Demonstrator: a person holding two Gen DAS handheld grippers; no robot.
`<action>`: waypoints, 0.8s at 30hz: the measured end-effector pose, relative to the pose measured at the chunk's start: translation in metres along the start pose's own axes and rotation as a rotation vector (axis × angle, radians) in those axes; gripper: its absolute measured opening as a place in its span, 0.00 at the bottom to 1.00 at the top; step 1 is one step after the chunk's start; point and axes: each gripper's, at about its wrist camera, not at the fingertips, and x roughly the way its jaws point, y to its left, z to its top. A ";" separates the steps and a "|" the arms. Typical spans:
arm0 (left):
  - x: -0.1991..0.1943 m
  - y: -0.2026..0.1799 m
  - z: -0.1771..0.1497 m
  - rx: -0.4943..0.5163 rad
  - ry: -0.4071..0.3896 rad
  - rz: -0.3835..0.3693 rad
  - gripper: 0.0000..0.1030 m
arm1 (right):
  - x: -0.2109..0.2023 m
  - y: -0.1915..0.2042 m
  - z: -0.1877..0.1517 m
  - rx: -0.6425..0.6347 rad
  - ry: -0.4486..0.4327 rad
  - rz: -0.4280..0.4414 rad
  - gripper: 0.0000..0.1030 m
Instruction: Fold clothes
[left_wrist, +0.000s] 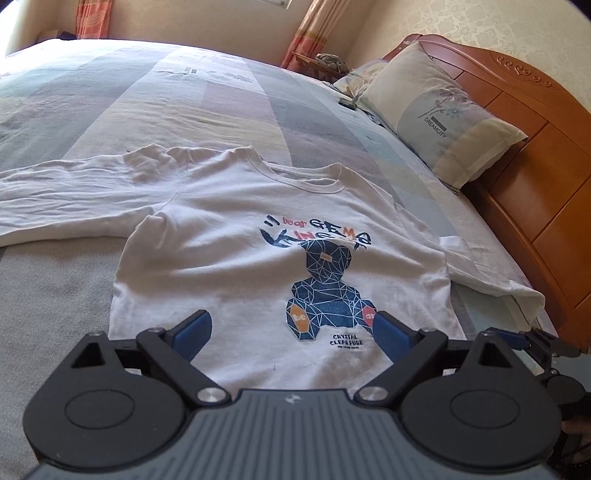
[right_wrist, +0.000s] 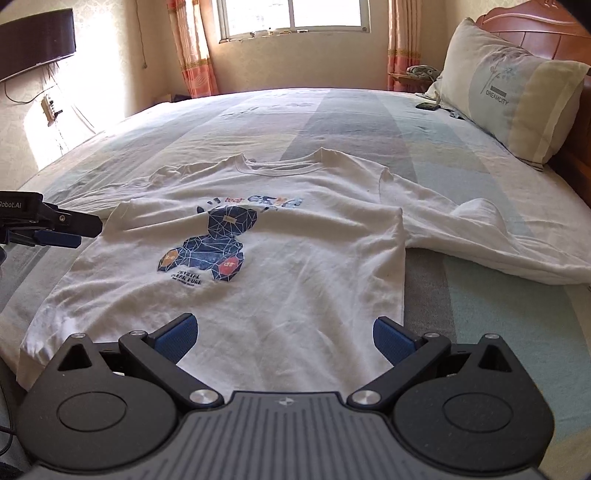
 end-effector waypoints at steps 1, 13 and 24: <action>0.011 0.001 0.006 0.018 0.013 0.012 0.91 | 0.011 0.002 0.008 -0.029 0.011 0.007 1.00; 0.088 0.023 0.037 0.119 0.201 0.009 0.99 | 0.126 0.028 0.053 -0.286 0.224 0.139 1.00; 0.102 0.046 0.068 -0.126 0.334 -0.027 0.99 | 0.110 0.077 0.048 -0.279 0.238 0.230 1.00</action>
